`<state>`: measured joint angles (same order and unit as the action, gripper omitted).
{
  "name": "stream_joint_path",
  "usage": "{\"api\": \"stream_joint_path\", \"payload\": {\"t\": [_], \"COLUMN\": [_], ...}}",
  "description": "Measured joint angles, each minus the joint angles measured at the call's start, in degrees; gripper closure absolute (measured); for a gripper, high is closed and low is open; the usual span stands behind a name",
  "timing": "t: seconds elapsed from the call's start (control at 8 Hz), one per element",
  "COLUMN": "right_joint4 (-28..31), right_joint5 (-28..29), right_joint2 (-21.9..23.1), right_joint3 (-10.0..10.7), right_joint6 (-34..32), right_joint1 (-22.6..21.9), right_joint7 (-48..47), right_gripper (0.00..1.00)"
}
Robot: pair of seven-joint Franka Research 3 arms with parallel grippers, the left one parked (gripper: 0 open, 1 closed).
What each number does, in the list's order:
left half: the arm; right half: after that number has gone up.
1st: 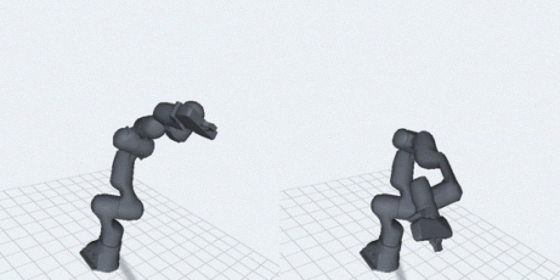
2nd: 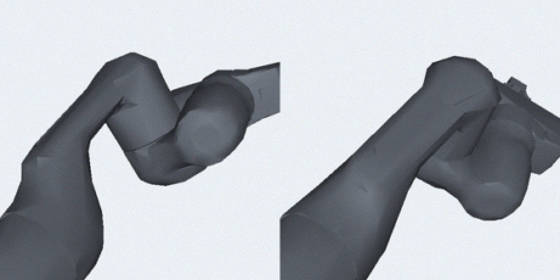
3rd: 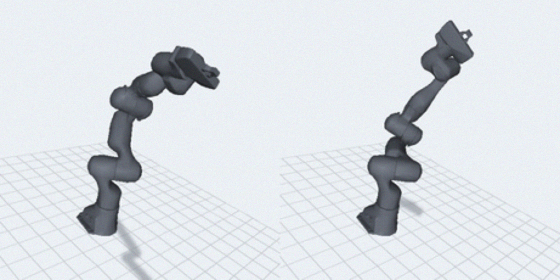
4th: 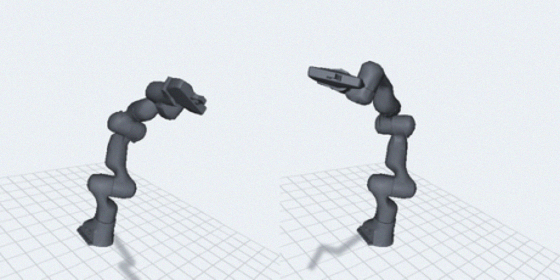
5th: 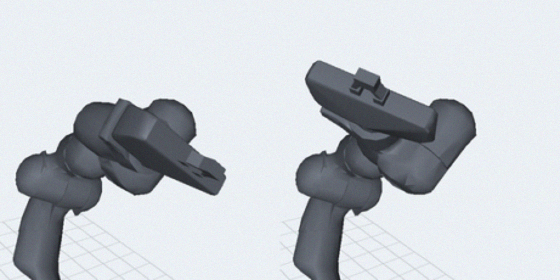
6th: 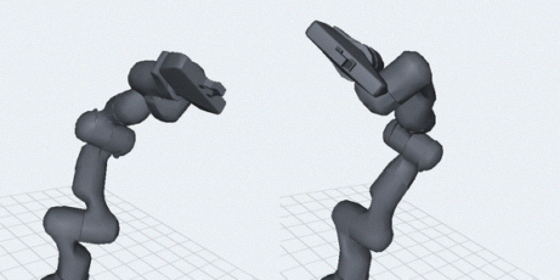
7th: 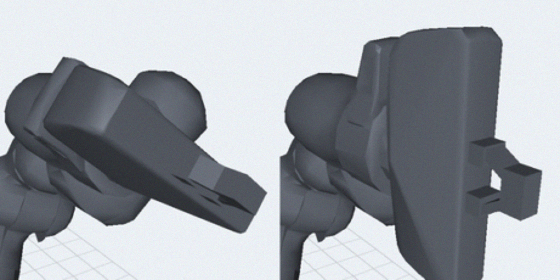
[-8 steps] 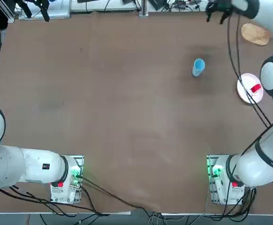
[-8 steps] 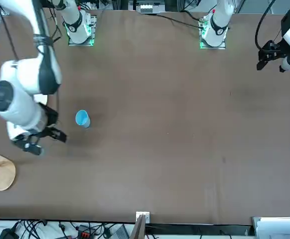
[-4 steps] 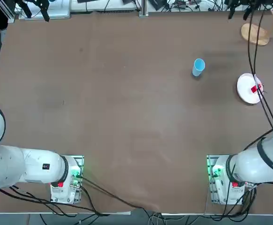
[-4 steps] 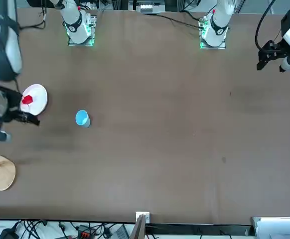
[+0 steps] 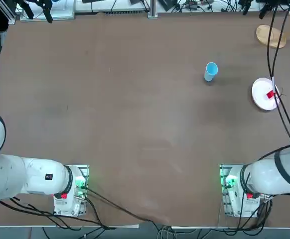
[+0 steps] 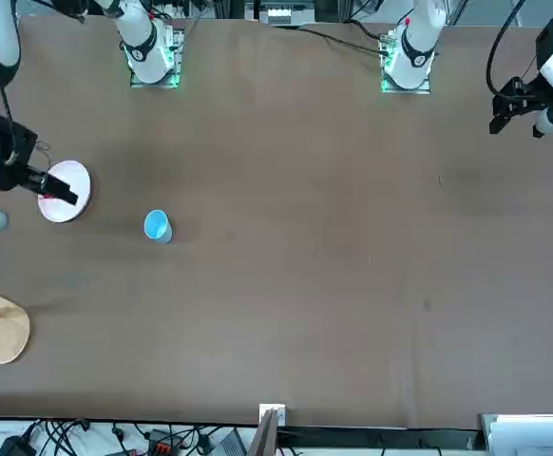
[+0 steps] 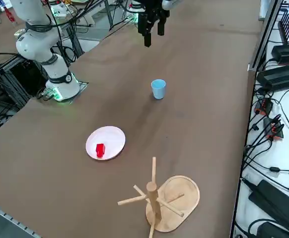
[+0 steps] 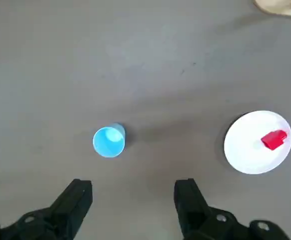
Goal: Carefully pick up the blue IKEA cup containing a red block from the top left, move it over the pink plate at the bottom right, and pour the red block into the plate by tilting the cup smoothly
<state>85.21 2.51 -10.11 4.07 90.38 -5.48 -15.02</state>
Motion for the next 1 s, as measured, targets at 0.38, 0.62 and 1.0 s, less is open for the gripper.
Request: {"api": "stream_joint_path", "payload": {"t": [0.38,0.62,1.0], "right_joint4": [0.6,1.8,2.2], "right_joint5": [0.0,0.0,0.0], "right_joint2": [1.7,3.3,4.3], "right_joint3": [-0.2,0.0,0.0], "right_joint6": [-2.3,-2.5,-2.5], "right_joint1": [0.1,0.3,0.3], "right_joint7": [-0.3,-0.3,-0.3], "right_gripper": [0.0,0.0,0.0]}}
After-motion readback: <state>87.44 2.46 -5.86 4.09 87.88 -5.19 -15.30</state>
